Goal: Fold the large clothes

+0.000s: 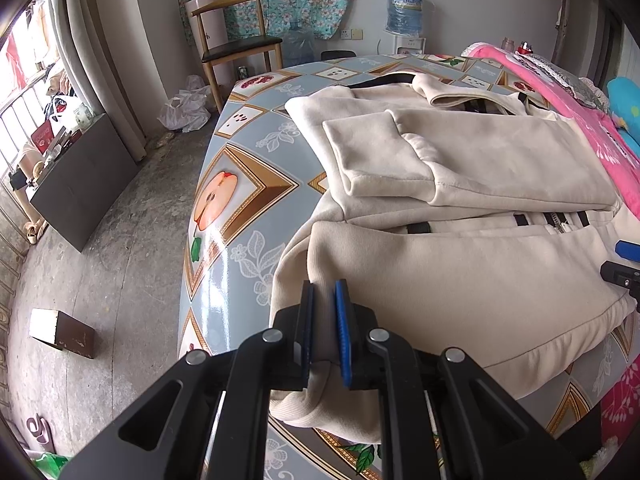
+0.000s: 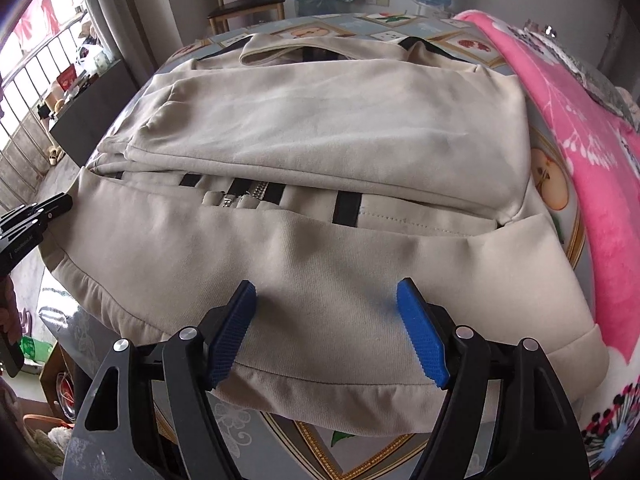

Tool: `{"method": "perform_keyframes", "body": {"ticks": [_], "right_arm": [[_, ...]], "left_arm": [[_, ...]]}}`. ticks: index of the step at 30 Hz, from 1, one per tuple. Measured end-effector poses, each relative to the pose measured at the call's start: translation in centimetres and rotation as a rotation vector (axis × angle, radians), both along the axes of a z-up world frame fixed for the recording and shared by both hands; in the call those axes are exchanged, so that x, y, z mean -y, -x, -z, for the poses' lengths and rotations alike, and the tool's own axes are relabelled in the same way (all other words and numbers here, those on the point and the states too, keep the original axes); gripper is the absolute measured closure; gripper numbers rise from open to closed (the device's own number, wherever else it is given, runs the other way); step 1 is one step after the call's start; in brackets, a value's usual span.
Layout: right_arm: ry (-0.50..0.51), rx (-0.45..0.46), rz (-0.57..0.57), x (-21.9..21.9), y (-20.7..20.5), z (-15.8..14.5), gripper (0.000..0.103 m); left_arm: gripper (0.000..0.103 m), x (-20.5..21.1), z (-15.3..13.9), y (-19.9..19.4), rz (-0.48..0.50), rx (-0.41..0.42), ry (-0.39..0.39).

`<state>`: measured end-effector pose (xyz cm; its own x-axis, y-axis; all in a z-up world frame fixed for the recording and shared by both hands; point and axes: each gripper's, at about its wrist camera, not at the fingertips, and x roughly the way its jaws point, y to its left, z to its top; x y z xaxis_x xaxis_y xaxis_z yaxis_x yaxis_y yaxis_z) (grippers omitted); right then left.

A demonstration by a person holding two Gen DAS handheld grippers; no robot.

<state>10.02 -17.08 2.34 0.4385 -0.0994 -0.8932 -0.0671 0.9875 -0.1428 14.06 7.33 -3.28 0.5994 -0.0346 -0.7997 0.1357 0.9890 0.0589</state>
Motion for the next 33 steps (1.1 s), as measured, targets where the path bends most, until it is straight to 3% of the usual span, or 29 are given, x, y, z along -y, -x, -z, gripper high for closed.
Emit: {"method": "perform_keyframes", "body": {"ticks": [11,24,28,33], "right_arm": [[-0.095,0.041,-0.031,-1.1,0.1,-2.3,0.033],[-0.095,0.054,-0.049,-1.7,0.3,-2.7,0.033],[-0.084,0.105,-0.009,0.8,0.5,-4.3,0.033],[-0.149,0.146,0.170,8.9,0.5,-6.7,0.033]], "left_arm": [[0.092,0.2,-0.3,0.0,0.001,0.005,0.005],[0.092,0.2,-0.3,0.1,0.001,0.007,0.007],[0.092,0.2,-0.4,0.1,0.000,0.009,0.008],[0.092,0.1,-0.4,0.1,0.000,0.011,0.009]]}}
